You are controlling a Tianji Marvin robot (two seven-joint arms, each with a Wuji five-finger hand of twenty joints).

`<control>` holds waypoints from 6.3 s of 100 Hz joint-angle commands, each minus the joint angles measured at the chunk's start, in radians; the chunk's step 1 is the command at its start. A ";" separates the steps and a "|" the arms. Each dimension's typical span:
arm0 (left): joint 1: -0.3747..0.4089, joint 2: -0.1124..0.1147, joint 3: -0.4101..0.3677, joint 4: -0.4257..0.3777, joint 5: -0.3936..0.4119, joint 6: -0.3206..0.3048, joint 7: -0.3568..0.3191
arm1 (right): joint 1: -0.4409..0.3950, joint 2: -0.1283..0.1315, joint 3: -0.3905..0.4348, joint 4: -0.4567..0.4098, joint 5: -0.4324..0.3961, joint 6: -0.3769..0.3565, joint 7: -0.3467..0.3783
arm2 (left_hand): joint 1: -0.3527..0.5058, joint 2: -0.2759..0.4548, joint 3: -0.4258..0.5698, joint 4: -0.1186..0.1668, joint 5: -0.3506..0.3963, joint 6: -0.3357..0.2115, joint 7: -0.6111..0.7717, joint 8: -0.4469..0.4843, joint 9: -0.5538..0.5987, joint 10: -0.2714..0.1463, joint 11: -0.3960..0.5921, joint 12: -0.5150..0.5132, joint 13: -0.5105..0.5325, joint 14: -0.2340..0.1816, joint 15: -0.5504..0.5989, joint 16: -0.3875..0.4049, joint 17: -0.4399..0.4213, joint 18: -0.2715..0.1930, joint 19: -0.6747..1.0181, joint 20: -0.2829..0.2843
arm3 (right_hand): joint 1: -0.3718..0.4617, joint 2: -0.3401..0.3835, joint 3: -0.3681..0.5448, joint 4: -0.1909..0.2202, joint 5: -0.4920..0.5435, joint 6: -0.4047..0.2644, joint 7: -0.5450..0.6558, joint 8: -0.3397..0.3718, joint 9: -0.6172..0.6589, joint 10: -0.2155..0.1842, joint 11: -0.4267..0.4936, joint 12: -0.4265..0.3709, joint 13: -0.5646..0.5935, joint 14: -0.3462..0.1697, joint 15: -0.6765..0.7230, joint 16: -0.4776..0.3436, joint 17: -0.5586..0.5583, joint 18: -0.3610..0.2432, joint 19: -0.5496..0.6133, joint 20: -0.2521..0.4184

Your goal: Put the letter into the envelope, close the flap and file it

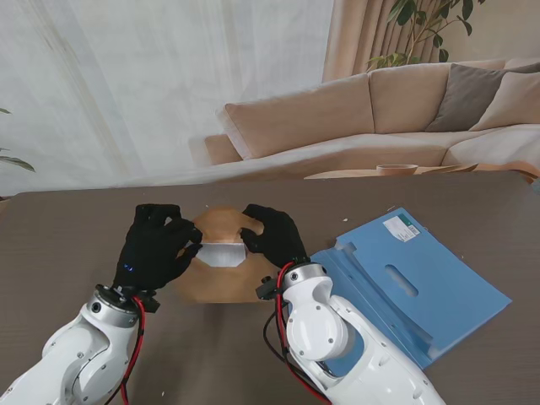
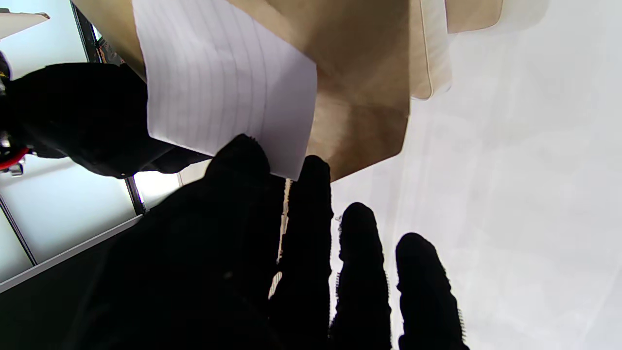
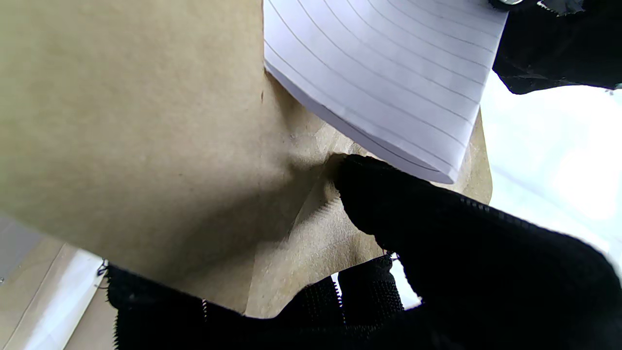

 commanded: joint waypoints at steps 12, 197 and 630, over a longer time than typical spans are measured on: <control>0.000 -0.002 0.020 -0.016 0.017 0.045 -0.032 | 0.003 -0.013 -0.006 0.004 0.021 -0.004 0.005 | 0.008 -0.006 0.073 0.010 0.047 0.068 0.005 0.045 0.025 0.055 0.070 0.026 0.006 0.011 0.058 0.052 -0.013 0.001 0.017 0.011 | 0.017 -0.009 0.043 0.021 0.062 -0.048 0.076 0.017 0.036 0.000 0.029 0.008 0.044 0.001 0.030 -0.003 0.017 0.015 0.085 -0.005; -0.005 0.033 0.049 -0.054 0.165 0.088 -0.123 | 0.002 -0.018 -0.007 0.005 0.039 -0.002 -0.003 | 0.002 -0.041 0.023 0.022 -0.102 -0.085 -0.208 0.013 -0.078 -0.041 -0.072 0.044 -0.045 -0.023 -0.037 0.025 -0.034 -0.020 -0.037 -0.006 | 0.017 -0.010 0.043 0.020 0.063 -0.047 0.076 0.019 0.037 0.002 0.029 0.008 0.047 0.002 0.029 -0.004 0.021 0.017 0.087 -0.008; -0.061 -0.070 -0.043 -0.075 -1.034 0.351 -0.611 | -0.119 0.048 0.099 -0.088 0.073 -0.135 0.142 | 0.157 0.060 -0.018 0.031 -0.022 -0.025 0.026 0.069 0.207 0.070 0.030 -0.150 0.364 0.166 0.018 -0.174 0.215 0.126 0.052 -0.111 | -0.475 0.258 -0.553 -0.018 -0.260 0.078 -0.566 -0.178 -0.449 -0.032 -0.334 -0.203 -0.501 -0.004 -0.602 -0.123 -0.554 -0.018 -0.428 -0.054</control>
